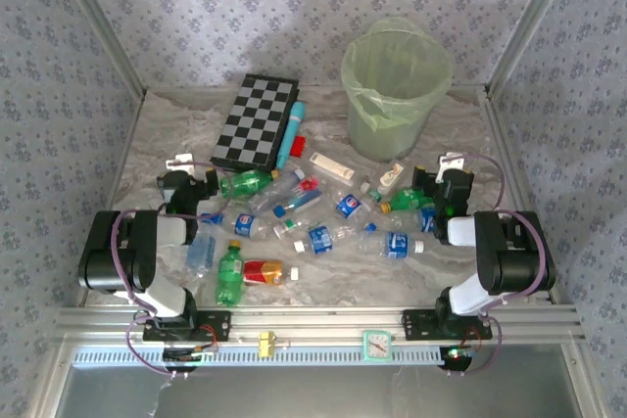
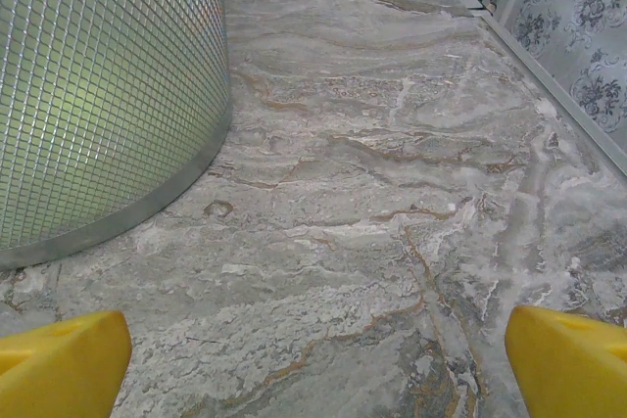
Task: Put the plastic bottles in the bin
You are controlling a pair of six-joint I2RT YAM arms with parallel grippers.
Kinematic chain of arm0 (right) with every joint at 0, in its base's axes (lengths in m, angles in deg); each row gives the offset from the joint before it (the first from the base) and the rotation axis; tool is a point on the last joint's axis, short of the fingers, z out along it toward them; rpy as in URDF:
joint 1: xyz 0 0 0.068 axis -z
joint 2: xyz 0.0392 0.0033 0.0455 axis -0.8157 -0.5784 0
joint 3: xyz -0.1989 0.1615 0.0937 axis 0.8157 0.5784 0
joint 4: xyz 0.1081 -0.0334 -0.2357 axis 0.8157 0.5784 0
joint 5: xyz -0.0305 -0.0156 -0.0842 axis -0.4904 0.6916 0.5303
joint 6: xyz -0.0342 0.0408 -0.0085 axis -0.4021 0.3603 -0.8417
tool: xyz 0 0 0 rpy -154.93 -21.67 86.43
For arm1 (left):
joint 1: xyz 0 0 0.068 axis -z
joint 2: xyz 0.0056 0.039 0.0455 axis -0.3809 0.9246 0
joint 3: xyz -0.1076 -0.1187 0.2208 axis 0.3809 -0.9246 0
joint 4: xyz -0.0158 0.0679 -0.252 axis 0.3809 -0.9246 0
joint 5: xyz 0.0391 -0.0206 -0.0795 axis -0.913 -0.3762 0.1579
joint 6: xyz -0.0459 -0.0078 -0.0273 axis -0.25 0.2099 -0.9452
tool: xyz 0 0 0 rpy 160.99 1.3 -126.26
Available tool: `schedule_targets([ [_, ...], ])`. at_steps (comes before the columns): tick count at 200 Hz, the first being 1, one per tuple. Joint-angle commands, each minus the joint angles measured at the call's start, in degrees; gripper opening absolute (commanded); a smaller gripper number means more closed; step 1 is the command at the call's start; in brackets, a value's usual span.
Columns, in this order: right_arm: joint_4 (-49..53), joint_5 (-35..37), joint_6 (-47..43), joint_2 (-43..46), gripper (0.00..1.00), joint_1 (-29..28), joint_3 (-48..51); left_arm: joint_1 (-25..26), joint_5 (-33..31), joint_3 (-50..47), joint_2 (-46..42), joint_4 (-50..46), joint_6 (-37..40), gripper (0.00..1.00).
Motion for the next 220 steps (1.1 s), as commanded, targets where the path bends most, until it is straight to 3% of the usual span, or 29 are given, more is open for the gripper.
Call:
schedule_targets([
  [1,-1.33,0.94,-0.71,-0.48,1.00,-0.32,0.23,-0.40,0.98,0.79,-0.40,0.11,-0.48,1.00],
  [220,-1.06,-0.10,-0.45,-0.47,1.00,0.12,0.18,-0.61,1.59,0.94,-0.34,-0.15,-0.53,1.00],
])
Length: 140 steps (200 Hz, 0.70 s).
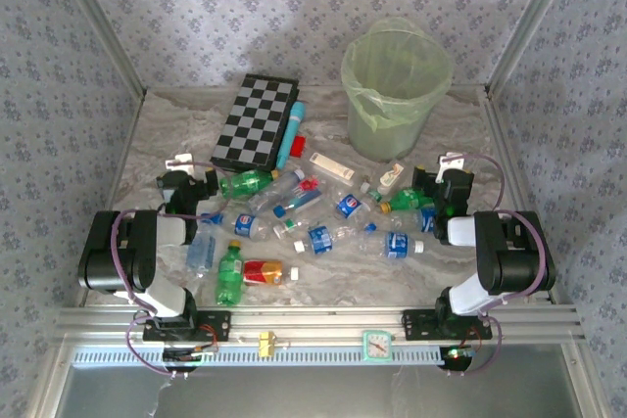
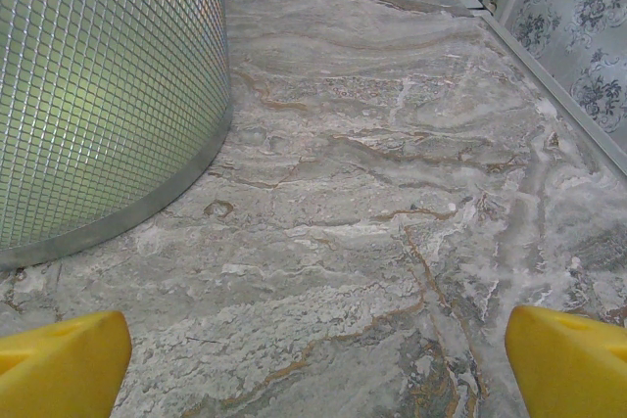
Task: Put the plastic bottles in the bin
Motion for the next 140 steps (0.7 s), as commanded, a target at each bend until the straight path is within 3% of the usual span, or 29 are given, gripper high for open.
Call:
schedule_targets([
  [1,-1.06,-0.06,-0.45,-0.47,1.00,0.14,0.15,-0.32,0.96,0.94,-0.37,-0.15,-0.51,1.00],
  [35,-0.23,-0.17,-0.95,0.88,1.00,-0.07,-0.02,-0.14,0.98,1.04,-0.88,-0.30,-0.18,1.00],
  [80,16.91,1.80,-1.07,13.43,1.00,-1.00,-4.27,1.40,-0.48,8.27,-11.84,-21.58,0.33,1.00],
  [109,34.73,2.04,5.33,18.98,1.00,-1.21,-10.46,1.33,-3.21,17.02,-16.28,-41.96,-6.47,1.00],
  [140,55.86,-1.00,15.84,21.06,1.00,-1.68,-19.41,1.43,4.34,22.39,-17.95,-53.10,-17.63,1.00],
])
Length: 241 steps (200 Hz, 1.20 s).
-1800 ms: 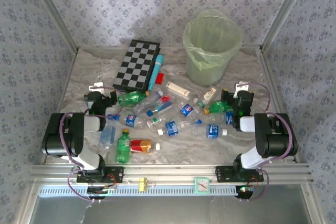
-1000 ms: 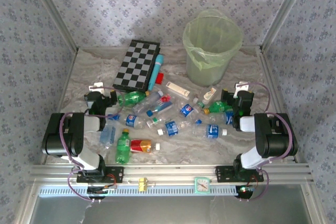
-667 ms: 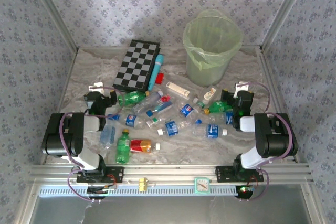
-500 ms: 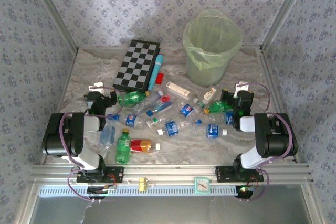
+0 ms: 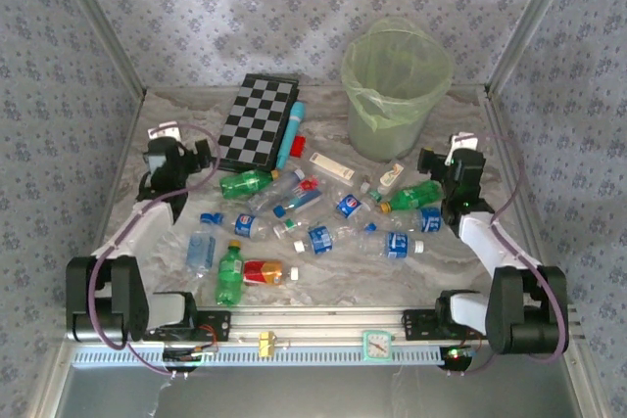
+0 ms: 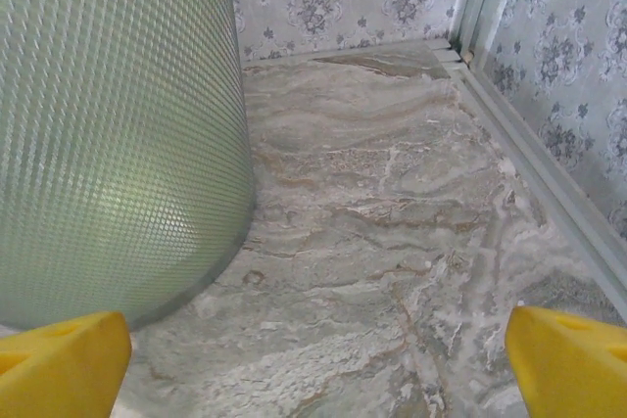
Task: Put the plastic bottles in the bin
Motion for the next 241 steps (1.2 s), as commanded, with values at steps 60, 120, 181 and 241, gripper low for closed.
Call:
schedule_targets([
  [60,42.55,-11.96,29.21,-0.31,0.94,-3.33,-15.48,10.24,6.89,2.65,-1.01,-13.55,-26.72,1.00],
  [120,40.51,-3.31,40.20,-11.50,0.87,-15.53,-23.40,13.82,7.31,10.18,7.20,-16.54,-34.35,1.00],
  [181,40.38,5.73,46.91,-21.71,0.84,-19.09,-27.95,13.84,3.36,9.03,5.07,-22.04,-32.86,1.00],
  [241,37.12,5.06,46.92,-27.77,0.79,-19.58,-27.86,13.84,3.65,7.37,4.84,-20.81,-34.54,1.00],
])
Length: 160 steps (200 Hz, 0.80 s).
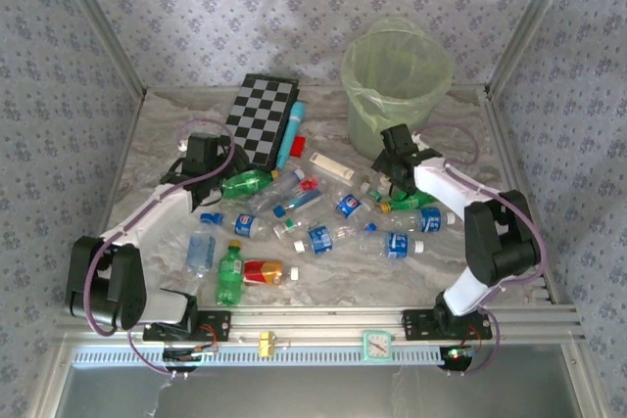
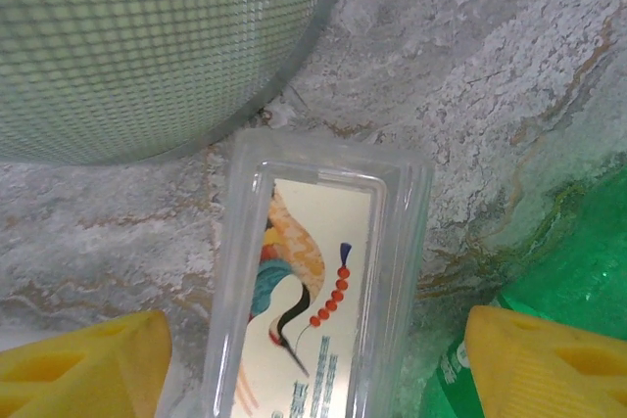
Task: Put the plastic bottles in the bin
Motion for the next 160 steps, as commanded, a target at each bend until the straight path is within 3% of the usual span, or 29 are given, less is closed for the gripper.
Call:
schedule_targets([
  [1,-0.97,1.70,1.30,-2.21,0.79,-0.41,-1.52,0.33,-0.92,-0.16,-0.76,0.00,-1.01,1.00],
  [136,-3.51,0.61,0.35,-10.73,0.75,-0.89,-5.27,0.33,-1.85,0.16,-1.49,-1.17,-0.79,1.00],
  [160,-3.47,0.39,0.12,-11.99,0.67,-0.93,-5.91,0.33,-1.84,0.68,-1.23,-1.38,-0.79,1.00],
])
